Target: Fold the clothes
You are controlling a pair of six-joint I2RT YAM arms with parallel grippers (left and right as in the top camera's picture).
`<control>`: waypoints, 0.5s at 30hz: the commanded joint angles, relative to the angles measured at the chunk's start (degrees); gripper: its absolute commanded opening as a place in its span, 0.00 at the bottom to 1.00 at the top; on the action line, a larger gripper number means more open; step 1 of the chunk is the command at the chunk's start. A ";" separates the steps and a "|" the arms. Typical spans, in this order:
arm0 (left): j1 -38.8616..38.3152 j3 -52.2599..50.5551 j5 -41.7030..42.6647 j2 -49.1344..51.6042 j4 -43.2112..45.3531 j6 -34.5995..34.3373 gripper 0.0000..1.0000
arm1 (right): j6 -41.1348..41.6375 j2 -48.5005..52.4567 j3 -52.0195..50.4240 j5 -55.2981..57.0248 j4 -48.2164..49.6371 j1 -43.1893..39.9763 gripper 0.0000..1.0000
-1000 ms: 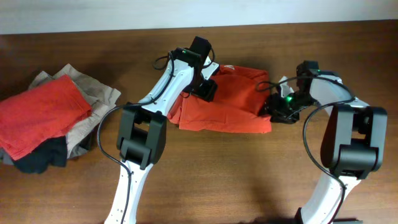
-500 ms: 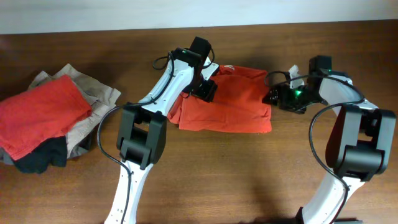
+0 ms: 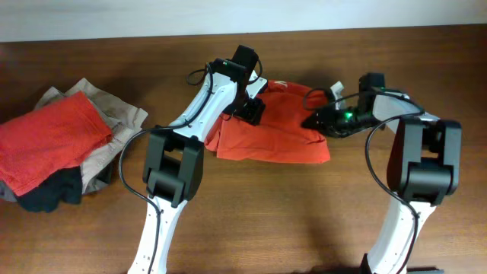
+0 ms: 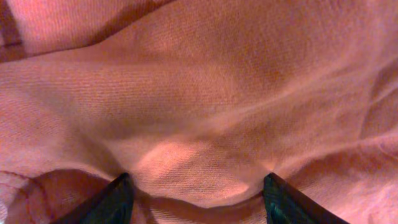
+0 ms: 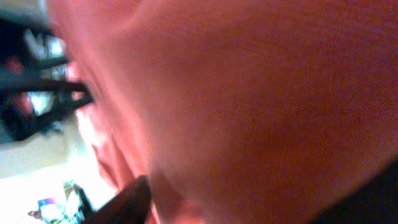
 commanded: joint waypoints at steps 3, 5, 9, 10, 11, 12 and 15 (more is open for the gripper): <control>0.24 0.42 -0.42 0.48 -0.46 0.96 0.67 | 0.28 3.02 -0.20 2.45 -0.17 -0.24 0.15; 0.24 0.44 -0.44 0.46 -0.83 1.03 0.67 | 1.60 2.73 1.20 5.33 -2.16 -0.96 0.10; 0.31 2.38 -0.46 0.46 -2.84 1.18 0.67 | 1.60 0.81 4.09 7.63 -6.82 -2.21 0.04; 0.31 3.50 -0.46 0.46 -3.54 1.16 0.67 | 1.62 0.20 5.14 9.18 -8.44 -2.40 0.04; 0.31 5.27 -0.44 0.46 -4.70 1.14 0.67 | 1.66 -0.42 6.32 11.23 -10.16 -2.67 0.04; 0.31 7.28 -0.46 0.46 -6.01 1.16 0.67 | 1.64 -1.07 7.65 13.51 -12.02 -2.97 0.04; 0.59 15.72 -0.46 0.46 -10.95 1.14 0.67 | 3.13 -2.84 12.33 22.80 -17.73 -3.50 0.04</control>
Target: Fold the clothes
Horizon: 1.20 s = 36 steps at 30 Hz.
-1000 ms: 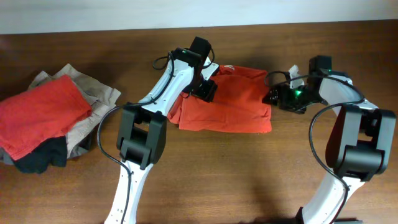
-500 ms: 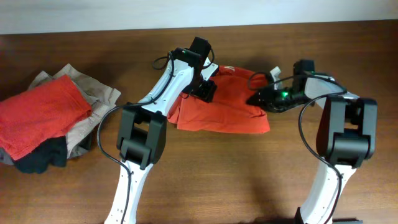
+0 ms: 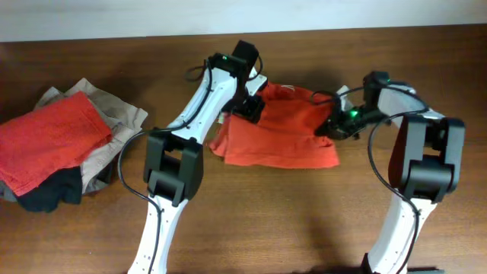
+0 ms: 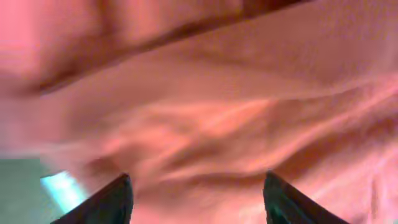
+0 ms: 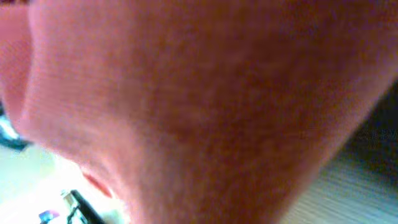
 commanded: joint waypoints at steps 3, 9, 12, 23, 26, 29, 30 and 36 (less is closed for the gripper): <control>1.38 16.96 -0.39 -0.26 -6.64 1.11 0.67 | 3.58 -5.35 10.47 22.10 -8.20 -1.51 0.04; 3.45 33.48 -0.42 -0.31 -14.21 1.11 0.67 | 6.38 -5.42 24.48 30.95 -19.93 -0.68 0.04; 4.98 40.33 -0.37 -0.33 -17.92 1.09 0.67 | 7.61 -5.42 30.42 31.23 -24.41 1.33 0.04; 6.80 46.34 -0.39 -4.96 -21.64 0.92 0.67 | 17.57 -3.69 34.47 40.63 -26.82 21.70 0.04; 6.78 46.34 -0.39 -5.62 -21.66 0.92 0.67 | 20.61 -1.51 33.20 42.05 -24.48 26.23 0.04; 6.78 46.34 -0.37 -5.86 -21.73 0.90 0.67 | 22.95 1.90 33.16 41.99 -22.47 29.53 0.12; 6.80 46.34 -0.37 -5.88 -21.88 0.92 0.67 | 23.43 3.04 33.16 42.01 -21.79 30.38 0.19; 6.78 46.34 -0.37 -5.90 -23.06 0.92 0.67 | 23.82 6.86 33.16 41.97 -19.61 31.80 0.61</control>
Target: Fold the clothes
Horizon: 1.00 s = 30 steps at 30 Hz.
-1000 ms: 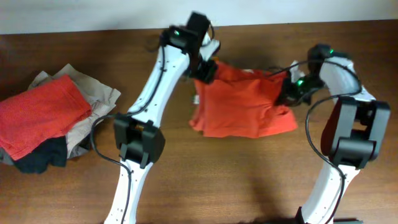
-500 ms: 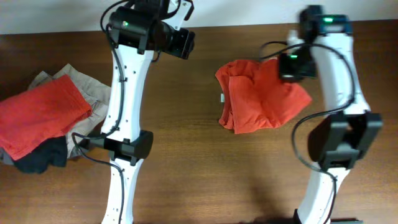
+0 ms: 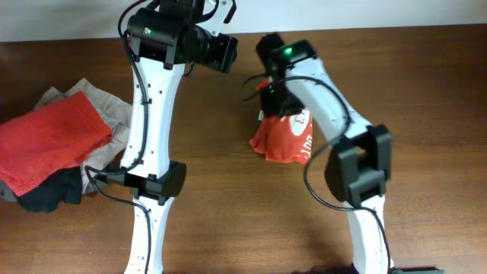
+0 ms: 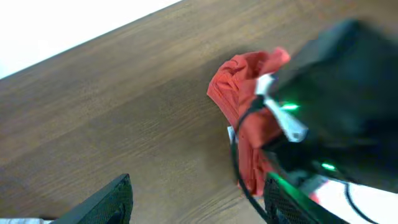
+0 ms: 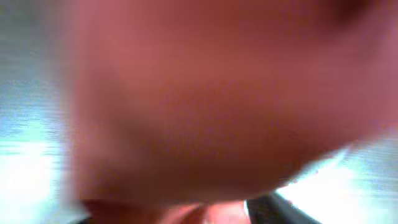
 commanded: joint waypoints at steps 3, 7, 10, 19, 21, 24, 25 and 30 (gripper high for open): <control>-0.07 0.72 -0.04 -2.54 -0.48 0.92 0.67 | -1.20 -0.24 -0.02 1.25 0.02 -0.85 0.62; -0.07 0.72 -0.04 -2.54 -0.52 0.92 0.67 | -2.25 -3.56 1.25 1.18 -2.75 -3.02 0.61; -0.04 0.70 -0.35 -2.54 -0.39 0.94 0.67 | -4.31 -6.43 2.49 -3.10 -2.91 -5.53 0.62; -0.04 0.68 -3.74 -2.54 -0.37 0.94 0.75 | -17.57 -10.12 3.08 -27.47 -0.87 -12.17 0.72; -0.04 0.68 -3.96 -2.54 -0.28 0.94 0.75 | -18.97 -10.12 3.08 -28.06 -0.90 -12.26 0.70; -0.04 0.68 -4.15 -2.54 -0.42 0.94 0.75 | -14.49 -10.12 3.08 -22.32 -1.42 -12.57 0.48; -0.04 0.68 -4.15 -2.54 -0.50 0.94 0.75 | -11.43 -10.05 3.02 -19.61 -1.55 -12.90 0.38; -0.04 0.68 -4.15 -2.54 -0.17 0.94 0.75 | -9.64 -9.77 0.98 -18.16 0.76 -12.70 0.08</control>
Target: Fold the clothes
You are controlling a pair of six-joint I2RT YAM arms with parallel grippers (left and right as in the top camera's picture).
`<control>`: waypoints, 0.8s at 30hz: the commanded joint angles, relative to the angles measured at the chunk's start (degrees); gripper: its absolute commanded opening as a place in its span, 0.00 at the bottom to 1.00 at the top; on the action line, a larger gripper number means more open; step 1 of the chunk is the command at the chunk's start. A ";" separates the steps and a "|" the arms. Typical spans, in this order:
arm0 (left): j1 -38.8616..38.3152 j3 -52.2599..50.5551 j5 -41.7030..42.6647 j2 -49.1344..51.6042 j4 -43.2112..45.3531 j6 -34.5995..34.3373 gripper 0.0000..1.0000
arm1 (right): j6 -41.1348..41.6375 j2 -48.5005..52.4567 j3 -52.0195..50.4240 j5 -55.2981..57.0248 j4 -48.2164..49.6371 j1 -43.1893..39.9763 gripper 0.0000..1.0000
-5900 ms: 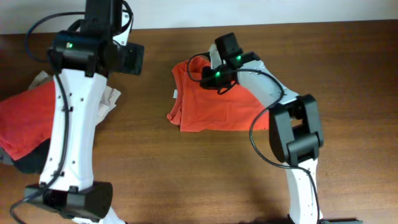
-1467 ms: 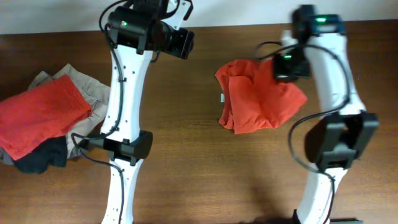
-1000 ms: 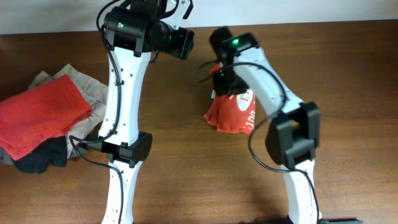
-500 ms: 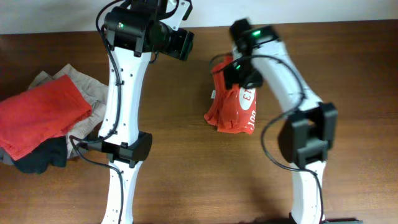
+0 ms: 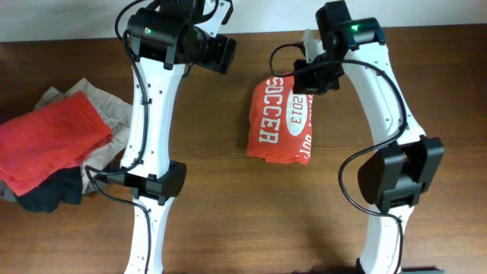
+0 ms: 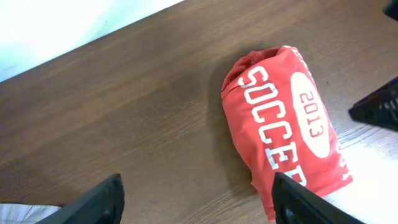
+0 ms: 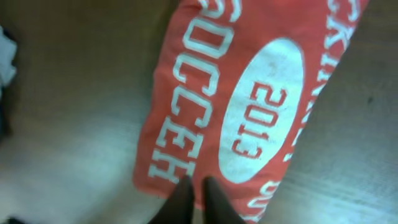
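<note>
An orange-red shirt (image 5: 280, 122) with white "SOCCER 2013" print lies folded into a narrow packet in the middle of the table, print up. It also shows as the shirt (image 6: 283, 127) in the left wrist view and the shirt (image 7: 239, 99) in the right wrist view. My left gripper (image 5: 222, 53) is raised over the table's far side, left of the shirt. In its own view the left gripper (image 6: 196, 183) is wide open and empty. My right gripper (image 5: 308, 76) hangs by the packet's far right corner. The right gripper (image 7: 198, 186) is shut on nothing, above the shirt.
A pile of clothes (image 5: 53, 144) sits at the table's left edge: a red garment on top of beige and dark ones. The wooden table (image 5: 228, 221) stretches bare toward the front. A pale wall runs behind the far edge.
The shirt was a bunched lump under my right gripper; now it lies flat as a folded packet with its print up. The right gripper has let go and stands higher, back and to the right.
Both grippers were down on the far edge of the spread shirt. Then the shirt had shifted slightly with both still on it. Later the left gripper was raised and open while the right had the bunched shirt. Now the shirt lies folded and both grippers are off it.
</note>
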 commanded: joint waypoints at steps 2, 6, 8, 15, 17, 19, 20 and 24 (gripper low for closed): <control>-0.04 0.63 -0.66 -2.54 0.50 0.74 0.75 | 2.05 0.24 -3.65 2.01 4.66 0.92 0.08; -0.04 0.39 -0.68 -2.45 0.52 0.76 0.75 | 5.86 2.78 -10.71 1.84 7.91 2.89 0.08; -0.04 0.37 -0.68 -2.45 0.48 0.76 0.75 | 5.84 3.85 -14.27 0.79 7.67 3.80 0.08; 0.17 0.37 -0.68 -2.45 0.28 0.74 0.76 | 8.26 4.72 -30.95 -1.25 12.66 6.08 0.12; 0.22 0.37 -0.68 -2.47 -0.09 0.76 0.76 | 8.04 4.72 -32.83 -1.53 13.35 5.68 0.12; 0.22 0.37 -0.90 -2.49 -0.39 0.74 0.76 | 2.38 4.17 -32.46 -3.98 12.31 4.92 0.12; 0.22 0.37 -1.31 -2.58 -0.48 0.74 0.76 | 0.42 3.45 -32.00 -5.35 11.87 4.63 0.12; 0.22 0.37 -3.39 -3.32 -0.61 0.74 0.76 | -4.76 -1.60 -29.42 -10.21 10.58 3.69 0.16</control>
